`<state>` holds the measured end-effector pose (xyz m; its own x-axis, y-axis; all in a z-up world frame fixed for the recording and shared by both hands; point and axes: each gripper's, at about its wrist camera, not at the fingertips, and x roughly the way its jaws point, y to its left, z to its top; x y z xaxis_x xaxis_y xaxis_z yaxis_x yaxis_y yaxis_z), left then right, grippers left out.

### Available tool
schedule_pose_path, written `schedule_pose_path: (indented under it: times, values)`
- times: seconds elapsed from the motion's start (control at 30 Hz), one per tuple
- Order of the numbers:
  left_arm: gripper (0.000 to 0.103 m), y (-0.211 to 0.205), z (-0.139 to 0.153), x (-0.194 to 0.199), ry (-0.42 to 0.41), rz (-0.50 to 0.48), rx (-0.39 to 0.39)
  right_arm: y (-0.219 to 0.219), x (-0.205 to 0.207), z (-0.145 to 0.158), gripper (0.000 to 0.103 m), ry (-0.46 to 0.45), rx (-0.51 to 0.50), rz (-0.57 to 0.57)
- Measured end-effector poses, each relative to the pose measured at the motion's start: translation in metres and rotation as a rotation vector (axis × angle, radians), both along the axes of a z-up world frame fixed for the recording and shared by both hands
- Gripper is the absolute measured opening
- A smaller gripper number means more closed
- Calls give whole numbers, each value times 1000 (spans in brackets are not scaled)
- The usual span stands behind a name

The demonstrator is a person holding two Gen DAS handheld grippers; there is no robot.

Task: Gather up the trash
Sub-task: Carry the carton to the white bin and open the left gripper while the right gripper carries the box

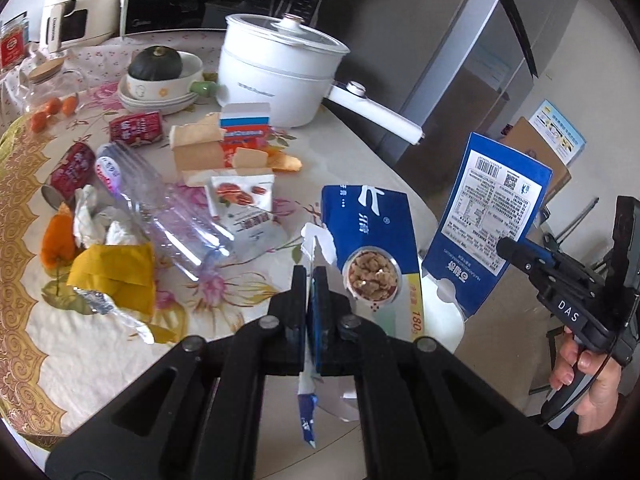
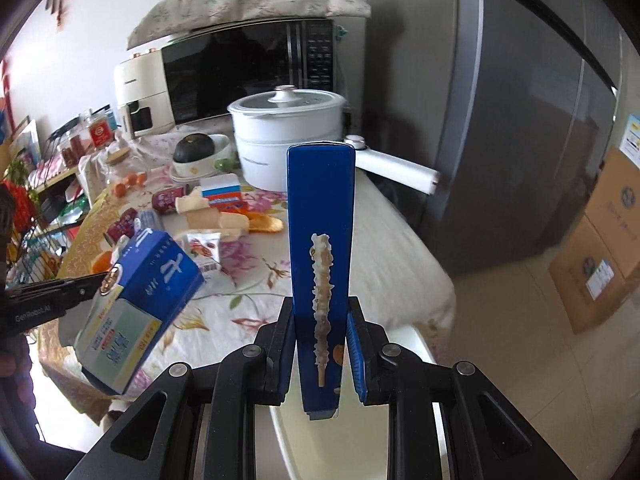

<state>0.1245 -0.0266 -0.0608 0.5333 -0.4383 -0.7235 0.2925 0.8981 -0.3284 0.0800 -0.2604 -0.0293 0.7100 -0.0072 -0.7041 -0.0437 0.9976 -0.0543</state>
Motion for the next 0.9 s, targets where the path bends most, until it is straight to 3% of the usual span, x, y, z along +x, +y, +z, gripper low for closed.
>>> schedule_pose_path:
  times: [0.37, 0.73, 0.8, 0.87, 0.9]
  values:
    - [3, -90, -36, -3, 29, -151, 113, -56, -15, -32, 24, 141, 22, -84]
    - [7, -135, -70, 1, -30, -191, 179, -84, -17, -53, 24, 216, 12, -142]
    - [21, -138, -71, 3, -38, -181, 176, -89, -17, -55, 24, 223, 18, -154]
    - [76, -139, -69, 4, -42, -156, 189, -92, -17, -55, 24, 226, 22, -159]
    - [86, -139, -68, 4, -49, -142, 198, -93, -17, -55, 24, 227, 22, -160]
